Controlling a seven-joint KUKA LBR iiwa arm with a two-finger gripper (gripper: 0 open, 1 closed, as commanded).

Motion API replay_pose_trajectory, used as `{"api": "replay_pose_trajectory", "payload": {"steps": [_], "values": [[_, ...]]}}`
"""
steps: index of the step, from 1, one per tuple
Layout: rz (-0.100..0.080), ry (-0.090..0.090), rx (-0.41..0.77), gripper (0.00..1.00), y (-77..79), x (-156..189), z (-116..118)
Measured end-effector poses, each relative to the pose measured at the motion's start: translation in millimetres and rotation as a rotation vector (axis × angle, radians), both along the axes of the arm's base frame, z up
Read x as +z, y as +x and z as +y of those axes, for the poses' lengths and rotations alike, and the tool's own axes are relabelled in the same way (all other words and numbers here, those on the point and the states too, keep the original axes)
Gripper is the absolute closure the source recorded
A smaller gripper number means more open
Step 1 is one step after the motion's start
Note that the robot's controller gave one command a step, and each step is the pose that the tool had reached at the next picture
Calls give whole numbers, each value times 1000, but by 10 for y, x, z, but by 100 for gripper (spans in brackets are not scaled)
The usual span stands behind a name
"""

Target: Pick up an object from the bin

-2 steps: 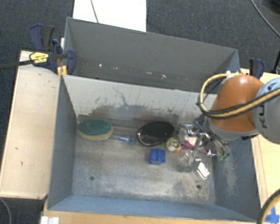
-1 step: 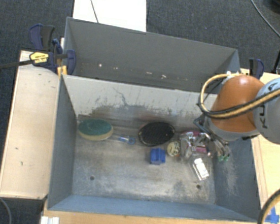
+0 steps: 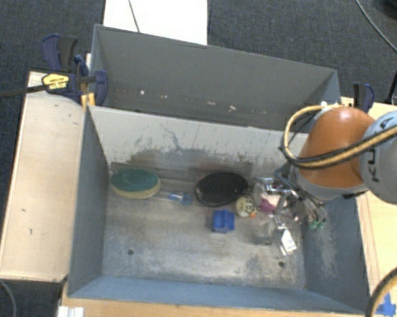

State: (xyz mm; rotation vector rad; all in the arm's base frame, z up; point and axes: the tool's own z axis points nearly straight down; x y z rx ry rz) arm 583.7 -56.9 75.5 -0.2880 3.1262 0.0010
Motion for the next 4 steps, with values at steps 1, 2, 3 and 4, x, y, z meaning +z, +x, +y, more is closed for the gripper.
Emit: {"api": "replay_pose_trajectory", "payload": {"steps": [1, 2, 3, 4], "values": [[-6, 1, 3, 100, 21, 20, 7], [-1, 0, 4, 0, 2, 0, 0], [-5, 2, 5, 100, 12, 8, 16], [-1, 1, 6, 0, 0, -4, 8]]}}
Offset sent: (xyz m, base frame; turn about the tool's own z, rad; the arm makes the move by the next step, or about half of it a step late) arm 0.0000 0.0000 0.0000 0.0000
